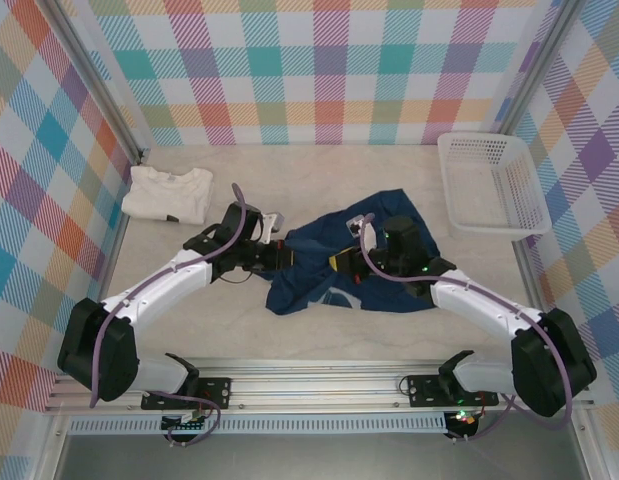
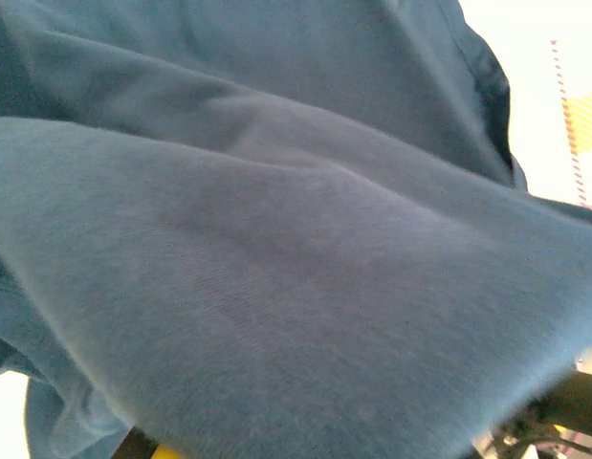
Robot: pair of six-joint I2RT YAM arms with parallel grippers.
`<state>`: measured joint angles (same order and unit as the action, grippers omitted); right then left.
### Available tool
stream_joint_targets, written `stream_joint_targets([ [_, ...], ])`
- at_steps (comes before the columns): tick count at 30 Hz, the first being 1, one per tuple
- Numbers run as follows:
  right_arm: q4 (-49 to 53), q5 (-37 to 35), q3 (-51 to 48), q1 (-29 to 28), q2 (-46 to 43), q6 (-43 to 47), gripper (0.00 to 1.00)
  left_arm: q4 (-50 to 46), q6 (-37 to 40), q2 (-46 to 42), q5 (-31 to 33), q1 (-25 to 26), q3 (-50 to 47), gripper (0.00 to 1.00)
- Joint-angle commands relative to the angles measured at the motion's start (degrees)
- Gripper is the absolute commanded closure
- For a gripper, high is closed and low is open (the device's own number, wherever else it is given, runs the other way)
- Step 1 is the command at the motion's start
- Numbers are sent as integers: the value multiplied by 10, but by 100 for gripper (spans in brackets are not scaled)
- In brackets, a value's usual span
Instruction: Fold the inside-out t-shirt
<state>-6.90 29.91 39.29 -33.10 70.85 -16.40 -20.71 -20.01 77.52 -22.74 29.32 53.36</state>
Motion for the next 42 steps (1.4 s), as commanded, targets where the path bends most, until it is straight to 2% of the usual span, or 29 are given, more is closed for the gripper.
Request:
stream_joint_targets([
  [1, -100, 166, -21, 4, 1, -48, 100, 6, 1, -11, 57, 0, -15, 76],
  [4, -120, 165, -22, 9, 5, -58, 100, 3, 7, -63, 105, 15, -32, 57],
  [8, -122, 162, -12, 15, 19, -68, 100, 5, 19, -159, 118, 57, -71, 46],
  [11, -117, 156, -5, 15, 27, -68, 100, -2, 10, -194, 88, 85, -85, 41],
  [15, -106, 143, 0, 16, 30, -61, 100, 16, -8, -186, 33, 120, -89, 42],
  [22, -98, 139, 0, 17, 25, -61, 100, 64, 7, -93, 47, 140, -73, 47],
  [24, -97, 139, -2, 17, 22, -58, 100, 83, 14, -70, 53, 140, -58, 52],
  [29, -61, 118, -15, 17, -7, -28, 100, 103, 27, -18, 62, 137, -19, 92],
  [31, -4, 81, -12, 18, -29, 14, 100, 87, 30, -19, 42, 132, -8, 100],
  [34, 105, -58, -1, 11, -67, 93, 100, 31, 30, -56, -20, 109, 9, 100],
  [39, 163, -299, 27, -27, -78, 135, 97, 20, -38, -102, -216, 49, 21, 100],
  [42, 208, -394, 68, -39, -48, 120, 92, 70, -88, -108, -295, 21, 13, 100],
])
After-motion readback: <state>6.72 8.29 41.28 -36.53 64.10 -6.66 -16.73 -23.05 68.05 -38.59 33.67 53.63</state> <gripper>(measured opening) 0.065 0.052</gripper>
